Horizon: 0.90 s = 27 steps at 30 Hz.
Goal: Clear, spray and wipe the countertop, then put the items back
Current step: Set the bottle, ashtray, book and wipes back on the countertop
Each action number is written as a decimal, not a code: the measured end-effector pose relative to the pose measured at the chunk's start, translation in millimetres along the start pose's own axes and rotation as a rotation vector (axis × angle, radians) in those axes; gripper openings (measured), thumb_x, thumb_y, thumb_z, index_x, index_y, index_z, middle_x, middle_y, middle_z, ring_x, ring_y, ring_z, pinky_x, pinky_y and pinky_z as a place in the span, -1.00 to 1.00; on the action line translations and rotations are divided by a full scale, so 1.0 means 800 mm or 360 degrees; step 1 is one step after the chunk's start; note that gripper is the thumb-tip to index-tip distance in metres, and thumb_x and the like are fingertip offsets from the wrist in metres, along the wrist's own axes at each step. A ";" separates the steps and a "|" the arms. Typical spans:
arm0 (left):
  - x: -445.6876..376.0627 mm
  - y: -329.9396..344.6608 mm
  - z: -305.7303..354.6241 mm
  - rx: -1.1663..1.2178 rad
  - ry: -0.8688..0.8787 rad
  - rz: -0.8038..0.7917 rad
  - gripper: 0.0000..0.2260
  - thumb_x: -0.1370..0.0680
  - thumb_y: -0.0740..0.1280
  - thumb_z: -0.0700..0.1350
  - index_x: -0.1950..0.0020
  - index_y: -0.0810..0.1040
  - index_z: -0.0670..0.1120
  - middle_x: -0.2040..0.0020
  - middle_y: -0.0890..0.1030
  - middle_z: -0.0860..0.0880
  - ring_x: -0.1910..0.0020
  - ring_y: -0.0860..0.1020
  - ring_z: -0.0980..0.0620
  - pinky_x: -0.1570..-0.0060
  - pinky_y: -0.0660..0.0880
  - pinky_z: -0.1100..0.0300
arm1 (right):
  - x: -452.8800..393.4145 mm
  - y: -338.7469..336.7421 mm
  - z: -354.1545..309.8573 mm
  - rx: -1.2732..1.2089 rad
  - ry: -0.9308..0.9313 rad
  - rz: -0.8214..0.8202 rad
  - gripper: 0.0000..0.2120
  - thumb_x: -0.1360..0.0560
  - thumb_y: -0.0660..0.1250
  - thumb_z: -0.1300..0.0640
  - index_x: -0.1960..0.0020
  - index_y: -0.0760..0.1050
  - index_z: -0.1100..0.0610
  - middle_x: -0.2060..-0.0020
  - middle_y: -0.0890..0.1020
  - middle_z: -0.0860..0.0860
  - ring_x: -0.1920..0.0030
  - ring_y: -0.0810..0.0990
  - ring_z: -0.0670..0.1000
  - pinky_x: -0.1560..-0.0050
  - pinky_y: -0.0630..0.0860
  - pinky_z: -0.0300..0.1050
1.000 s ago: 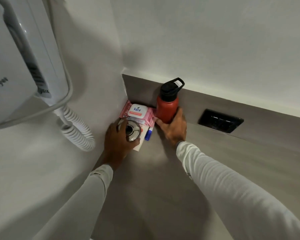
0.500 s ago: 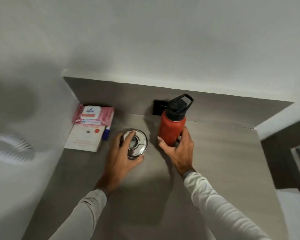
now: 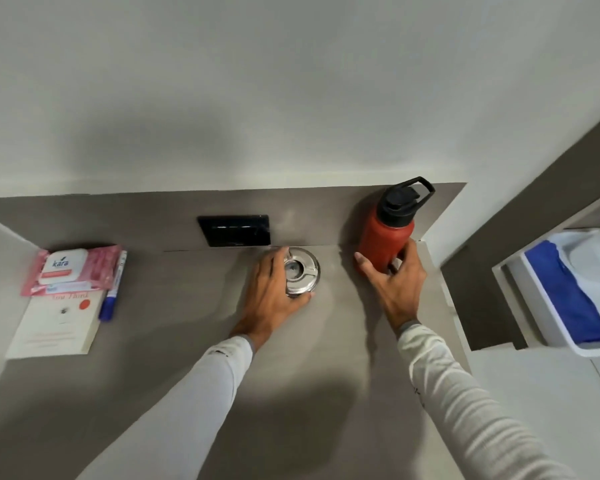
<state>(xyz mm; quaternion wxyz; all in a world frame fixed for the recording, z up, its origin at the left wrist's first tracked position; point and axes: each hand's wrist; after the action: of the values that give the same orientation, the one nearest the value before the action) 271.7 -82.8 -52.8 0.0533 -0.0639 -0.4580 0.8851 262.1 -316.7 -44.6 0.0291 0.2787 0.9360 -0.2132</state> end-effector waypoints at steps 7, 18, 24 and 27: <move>-0.009 0.012 0.016 0.0129 -0.0079 0.0036 -0.20 -0.25 0.59 0.06 -0.39 0.34 -0.08 -0.25 0.52 -0.11 -0.22 0.48 -0.19 -0.16 0.48 0.00 | -0.007 -0.019 0.007 0.0103 -0.0068 0.0070 -0.40 -0.30 0.66 -0.04 -0.17 0.48 0.18 0.01 0.63 0.06 0.08 0.58 -0.06 0.00 0.64 -0.07; 0.014 0.004 0.021 0.0227 -0.0163 0.0025 -0.06 -0.22 0.61 0.08 -0.49 0.21 0.01 -0.35 0.47 -0.07 -0.32 0.46 -0.15 -0.20 0.52 -0.04 | 0.020 -0.026 0.016 0.0166 0.0108 -0.0009 -0.18 -0.32 0.59 -0.10 -0.45 0.30 0.07 -0.30 0.51 0.06 -0.28 0.53 0.07 -0.30 0.54 0.06; 0.046 -0.017 0.009 0.0240 -0.0146 0.0052 0.10 -0.27 0.57 0.26 -0.60 0.01 -0.03 -0.56 0.27 -0.05 -0.49 0.32 -0.07 -0.38 0.38 0.04 | 0.095 -0.027 -0.006 0.0074 0.0038 0.0192 -0.63 -0.42 0.42 -0.02 -0.10 0.42 0.15 0.01 0.50 0.03 0.04 0.50 0.05 -0.01 0.54 0.17; 0.070 -0.046 -0.023 0.0088 -0.0136 0.0241 -0.04 -0.37 0.51 0.24 -0.59 0.10 -0.07 -0.55 0.29 -0.10 -0.49 0.32 -0.09 -0.40 0.37 0.03 | 0.123 0.005 -0.028 0.0172 -0.0247 -0.0065 -0.70 -0.46 0.37 -0.04 -0.04 0.44 0.14 0.05 0.49 0.01 0.04 0.49 0.05 0.01 0.53 0.06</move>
<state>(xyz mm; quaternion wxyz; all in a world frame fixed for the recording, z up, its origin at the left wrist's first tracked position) 220.6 -38.2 -36.7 -0.0318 -0.0590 -0.4291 0.9008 182.6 -254.1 -43.2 0.0820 0.2435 0.9235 -0.2848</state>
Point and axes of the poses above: each hand's wrist, its own x-axis away from the middle knuckle, its own y-axis out of the palm, z = x × y
